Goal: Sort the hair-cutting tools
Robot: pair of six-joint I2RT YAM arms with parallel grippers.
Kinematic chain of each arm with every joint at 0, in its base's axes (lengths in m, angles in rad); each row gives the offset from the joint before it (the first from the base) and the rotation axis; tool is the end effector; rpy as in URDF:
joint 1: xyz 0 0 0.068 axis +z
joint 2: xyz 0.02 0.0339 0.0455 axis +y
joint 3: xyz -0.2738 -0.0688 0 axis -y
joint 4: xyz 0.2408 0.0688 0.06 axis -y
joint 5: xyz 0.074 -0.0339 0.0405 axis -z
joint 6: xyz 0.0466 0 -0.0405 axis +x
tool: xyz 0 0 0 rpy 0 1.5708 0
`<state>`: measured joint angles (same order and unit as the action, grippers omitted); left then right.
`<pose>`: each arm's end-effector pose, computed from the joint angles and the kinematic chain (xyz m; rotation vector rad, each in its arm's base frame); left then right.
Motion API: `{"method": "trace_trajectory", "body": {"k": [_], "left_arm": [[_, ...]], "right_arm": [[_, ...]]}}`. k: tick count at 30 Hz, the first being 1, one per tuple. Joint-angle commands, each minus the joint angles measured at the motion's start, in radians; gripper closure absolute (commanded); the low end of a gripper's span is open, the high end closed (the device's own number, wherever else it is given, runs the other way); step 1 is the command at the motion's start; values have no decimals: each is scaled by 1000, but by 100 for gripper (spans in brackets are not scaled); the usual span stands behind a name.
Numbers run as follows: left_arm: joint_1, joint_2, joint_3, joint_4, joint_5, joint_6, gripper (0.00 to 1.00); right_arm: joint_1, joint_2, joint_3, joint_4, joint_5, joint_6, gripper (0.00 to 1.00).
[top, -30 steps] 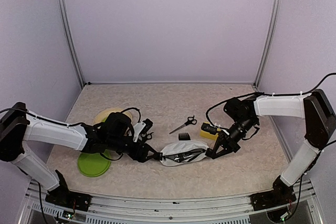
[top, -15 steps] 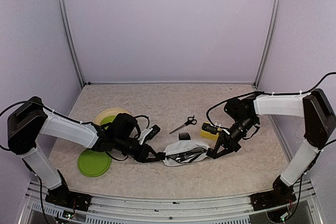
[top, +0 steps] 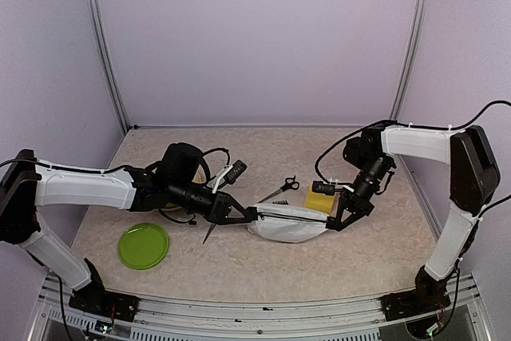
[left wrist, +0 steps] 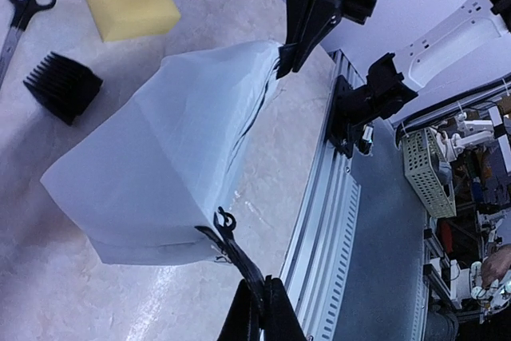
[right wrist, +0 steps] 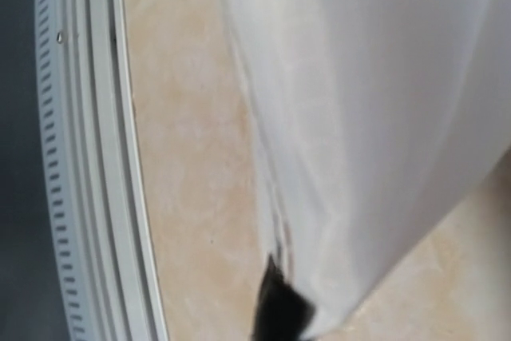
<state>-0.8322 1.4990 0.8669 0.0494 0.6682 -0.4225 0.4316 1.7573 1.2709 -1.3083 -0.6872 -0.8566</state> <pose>0.1957 -0.2578 0.2319 0.9018 2.1960 -1.3935 0.2486 0.1470 0.2158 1.6371 -2.3731 -1.0758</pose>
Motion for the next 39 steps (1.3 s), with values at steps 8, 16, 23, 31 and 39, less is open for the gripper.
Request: {"method": "trace_trajectory", "body": {"k": [8,16,23,31,39], "left_arm": [[4,86,-38,-8,-29,-18,78],[21,66,177,-335,-243,138,50],[56,105,280,-531,-582,156,50],[62,253,337,-570,-758,130,58],[101,409,510,-653,-820,148,74]], "right_arm": [[-4,44,-12,14,-93,-25,88],[-10,-29,26,-12,-51,9,63],[-116,-133,70,80,36,97,58],[-187,-217,-34,480,117,255,60],[-188,-220,-73,529,66,273,63]]}}
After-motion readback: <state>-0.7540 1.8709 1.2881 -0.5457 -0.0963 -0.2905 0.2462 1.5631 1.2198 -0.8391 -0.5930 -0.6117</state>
